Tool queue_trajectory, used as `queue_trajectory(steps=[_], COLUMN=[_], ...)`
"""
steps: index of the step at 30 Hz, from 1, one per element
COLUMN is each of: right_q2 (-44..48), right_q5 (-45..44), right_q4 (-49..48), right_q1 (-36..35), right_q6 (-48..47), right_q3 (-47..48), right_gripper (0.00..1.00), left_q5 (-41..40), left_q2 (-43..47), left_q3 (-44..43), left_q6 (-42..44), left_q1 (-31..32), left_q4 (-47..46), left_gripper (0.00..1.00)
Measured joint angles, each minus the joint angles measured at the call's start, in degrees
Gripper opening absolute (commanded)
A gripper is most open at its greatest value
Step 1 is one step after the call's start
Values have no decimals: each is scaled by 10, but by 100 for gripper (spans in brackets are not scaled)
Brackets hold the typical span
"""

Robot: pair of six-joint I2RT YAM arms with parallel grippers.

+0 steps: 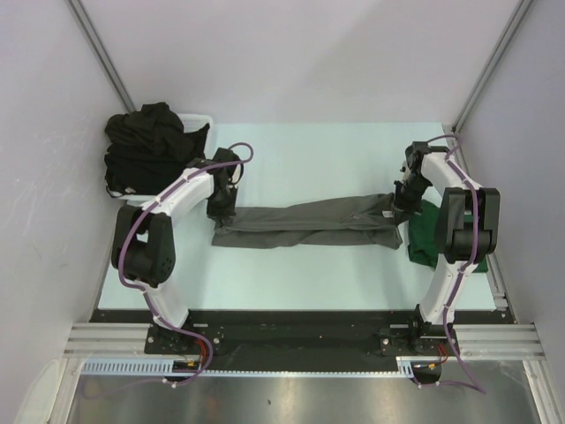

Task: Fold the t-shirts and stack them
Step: Fold the other side of the tshirt into a rectangle

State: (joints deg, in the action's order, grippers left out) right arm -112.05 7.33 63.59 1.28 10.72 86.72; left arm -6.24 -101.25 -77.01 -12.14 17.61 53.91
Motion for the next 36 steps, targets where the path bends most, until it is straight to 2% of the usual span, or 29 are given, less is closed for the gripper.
queue_trajectory(steps=[1, 4, 7, 12, 22, 30, 36], right_q2=[0, 0, 0, 0, -3, -7, -7], right_q5=[-1, -10, -20, -33, -45, -38, -34], right_q4=[0, 1, 1, 9, 14, 21, 21], right_q1=[0, 0, 0, -1, -26, -69, -71], right_q6=[1, 2, 4, 9, 13, 15, 15], right_q3=[-2, -6, -6, 10, 142, 129, 118], right_gripper=[33, 42, 45, 45, 45, 45, 44], left_q5=[2, 7, 11, 18, 19, 19, 17], left_q2=[0, 0, 0, 0, 0, 0, 0], left_q3=[0, 0, 2, 3, -22, -23, -22], left_q6=[0, 0, -1, -3, -3, -3, -4], left_q1=[0, 0, 1, 2, 2, 2, 2], left_q4=[0, 0, 0, 2, 9, 15, 9], left_gripper=[20, 35, 43, 44, 36, 35, 34])
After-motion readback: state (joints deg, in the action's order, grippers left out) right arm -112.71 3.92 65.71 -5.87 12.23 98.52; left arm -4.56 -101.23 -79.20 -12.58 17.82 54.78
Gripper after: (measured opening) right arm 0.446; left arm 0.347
